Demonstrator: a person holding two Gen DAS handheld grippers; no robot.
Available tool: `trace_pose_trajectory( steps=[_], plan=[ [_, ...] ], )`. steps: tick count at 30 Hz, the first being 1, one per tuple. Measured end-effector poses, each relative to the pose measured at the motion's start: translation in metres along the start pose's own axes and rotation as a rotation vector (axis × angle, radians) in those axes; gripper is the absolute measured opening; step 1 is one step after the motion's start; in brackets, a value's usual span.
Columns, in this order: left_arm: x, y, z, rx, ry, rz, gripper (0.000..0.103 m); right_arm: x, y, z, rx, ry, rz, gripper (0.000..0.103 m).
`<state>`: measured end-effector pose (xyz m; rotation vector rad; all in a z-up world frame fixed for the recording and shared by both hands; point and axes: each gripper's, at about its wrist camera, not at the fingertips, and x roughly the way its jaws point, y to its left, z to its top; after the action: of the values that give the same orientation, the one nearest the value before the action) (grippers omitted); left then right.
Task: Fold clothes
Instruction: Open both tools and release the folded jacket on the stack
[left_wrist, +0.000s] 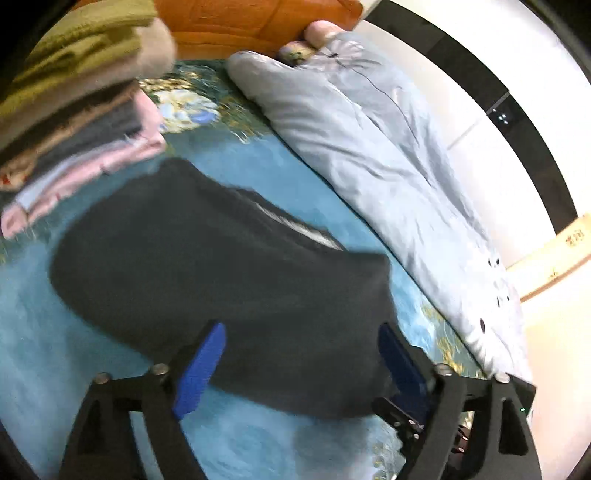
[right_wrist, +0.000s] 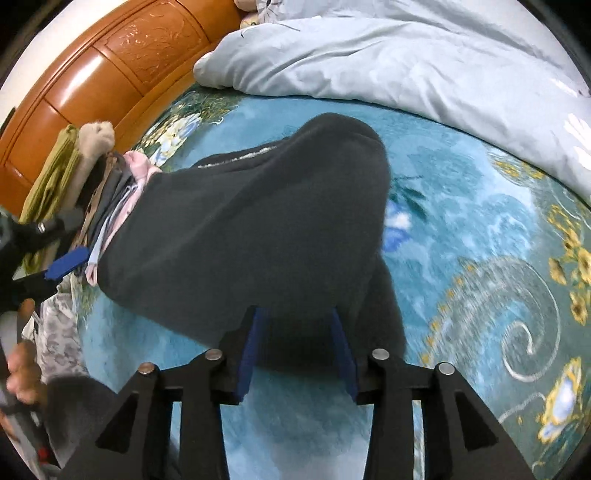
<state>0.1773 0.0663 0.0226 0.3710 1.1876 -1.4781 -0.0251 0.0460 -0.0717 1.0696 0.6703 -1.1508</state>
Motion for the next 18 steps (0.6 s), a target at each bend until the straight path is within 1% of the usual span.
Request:
trace_pose_trajectory(
  steps=[1,3,5,7,8,9,11,12,14,15,16,18],
  plan=[
    [0.005,-0.006,-0.013,0.003,0.013,0.017,0.090,-0.005,-0.005,-0.007,-0.001,-0.006,-0.013,0.049],
    [0.015,-0.019,-0.038,0.011,0.045,0.052,0.091,-0.015,-0.019,-0.023,-0.009,-0.021,-0.071,0.051],
    [0.023,-0.031,-0.055,0.051,0.113,0.111,0.091,-0.018,-0.030,-0.031,-0.006,-0.027,-0.117,0.052],
    [0.025,-0.040,-0.062,0.086,0.104,0.157,0.092,-0.018,-0.032,-0.036,0.001,-0.030,-0.130,0.052],
    [0.023,-0.045,-0.067,0.097,0.087,0.182,0.096,-0.018,-0.033,-0.038,0.005,-0.032,-0.137,0.052],
    [0.022,-0.050,-0.072,0.108,0.074,0.208,0.103,-0.017,-0.035,-0.041,0.008,-0.033,-0.144,0.052],
    [0.025,-0.057,-0.084,0.130,0.081,0.257,0.103,-0.017,-0.037,-0.045,0.015,-0.037,-0.157,0.052],
    [0.029,-0.059,-0.089,0.144,0.098,0.280,0.103,-0.017,-0.039,-0.048,0.018,-0.038,-0.164,0.052],
    [0.037,-0.060,-0.095,0.175,0.137,0.337,0.103,-0.016,-0.041,-0.053,0.025,-0.042,-0.178,0.072],
    [0.042,-0.058,-0.095,0.181,0.154,0.369,0.103,-0.016,-0.043,-0.055,0.029,-0.044,-0.184,0.077],
    [0.045,-0.054,-0.095,0.174,0.165,0.384,0.103,-0.016,-0.044,-0.057,0.032,-0.045,-0.191,0.079],
    [0.051,-0.042,-0.095,0.127,0.194,0.393,0.103,-0.016,-0.047,-0.062,0.039,-0.049,-0.205,0.080]
  ],
)
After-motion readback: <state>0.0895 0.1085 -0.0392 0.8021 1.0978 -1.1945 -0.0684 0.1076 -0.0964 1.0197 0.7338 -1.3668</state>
